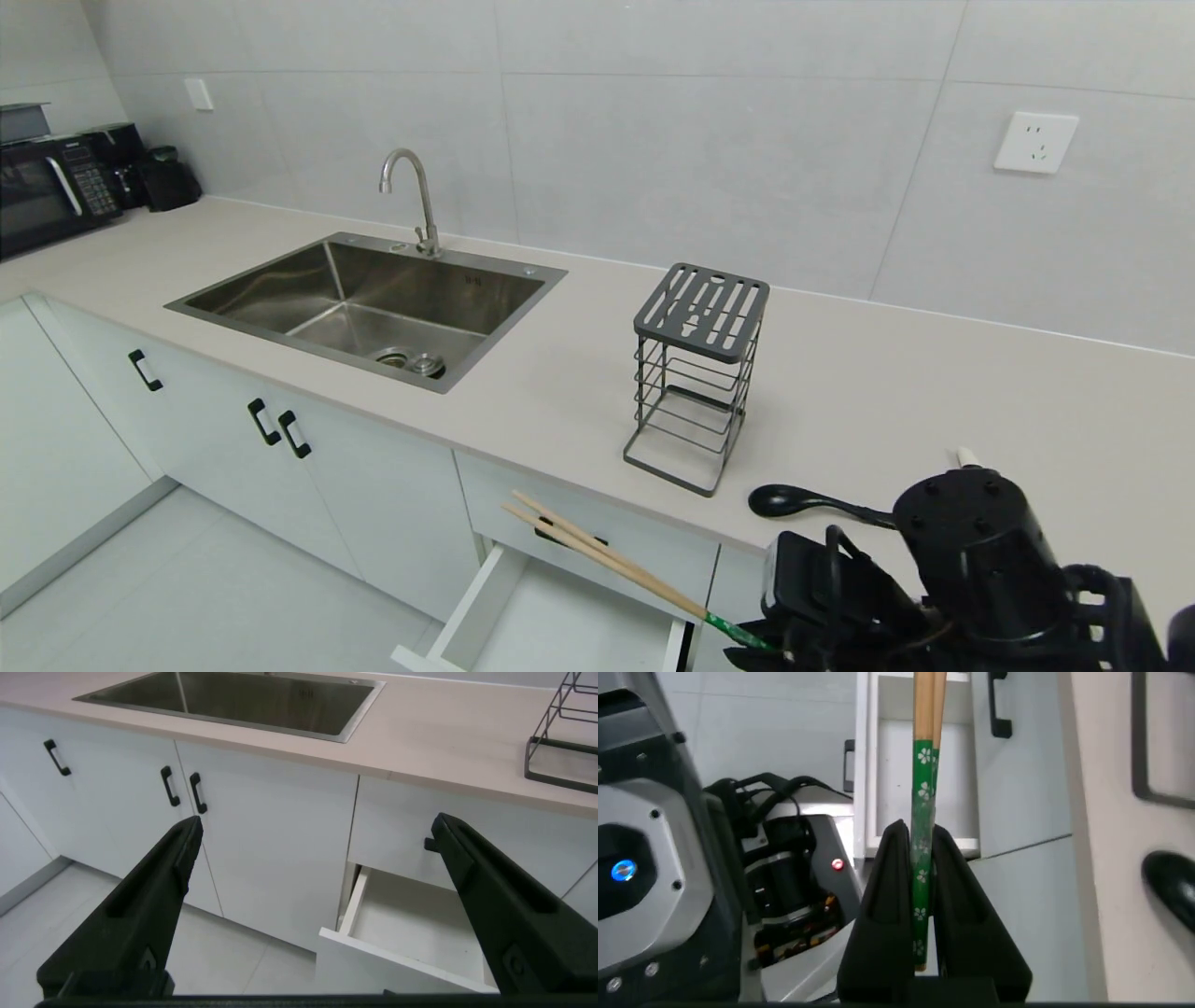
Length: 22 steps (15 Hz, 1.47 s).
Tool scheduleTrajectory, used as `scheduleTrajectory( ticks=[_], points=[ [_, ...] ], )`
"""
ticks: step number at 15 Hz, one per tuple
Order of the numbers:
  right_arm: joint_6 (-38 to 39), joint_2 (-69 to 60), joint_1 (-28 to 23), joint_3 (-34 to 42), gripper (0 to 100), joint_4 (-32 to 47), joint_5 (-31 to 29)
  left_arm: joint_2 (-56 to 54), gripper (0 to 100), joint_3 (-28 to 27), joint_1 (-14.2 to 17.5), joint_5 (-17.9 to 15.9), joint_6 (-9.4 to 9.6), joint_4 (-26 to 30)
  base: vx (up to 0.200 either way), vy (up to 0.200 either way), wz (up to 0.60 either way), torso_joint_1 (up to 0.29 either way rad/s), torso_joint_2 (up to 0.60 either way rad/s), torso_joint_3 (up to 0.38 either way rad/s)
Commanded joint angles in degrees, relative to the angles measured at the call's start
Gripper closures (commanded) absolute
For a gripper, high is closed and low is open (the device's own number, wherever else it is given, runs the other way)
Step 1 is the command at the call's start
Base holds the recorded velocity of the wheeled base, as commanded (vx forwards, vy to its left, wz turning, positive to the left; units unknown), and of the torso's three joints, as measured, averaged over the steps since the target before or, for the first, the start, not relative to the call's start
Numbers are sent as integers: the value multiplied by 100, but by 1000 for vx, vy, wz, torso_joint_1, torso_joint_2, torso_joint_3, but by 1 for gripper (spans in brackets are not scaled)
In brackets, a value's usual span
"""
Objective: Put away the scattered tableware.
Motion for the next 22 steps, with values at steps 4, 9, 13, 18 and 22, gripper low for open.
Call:
scheduleTrajectory(
  ticks=[4,9,13,18,22],
  points=[
    [-2,962,375,-922,100,-27,-616,7,0,0,2,0,-1,-1,0,0,0,0,0,0],
    [-10,1085,550,-913,100,-27,-643,7,0,0,2,0,-1,-1,0,0,0,0,0,0],
    [25,1068,559,-940,100,-27,-1056,7,0,0,2,0,-1,-1,0,0,0,0,0,0],
    [165,1076,568,-1045,100,-9,-1082,7,0,0,2,0,-1,-1,0,0,0,-165,327,162],
    [139,1076,691,-1001,100,-18,-1117,7,0,0,2,0,-1,-1,0,0,0,-179,361,177]
  ],
)
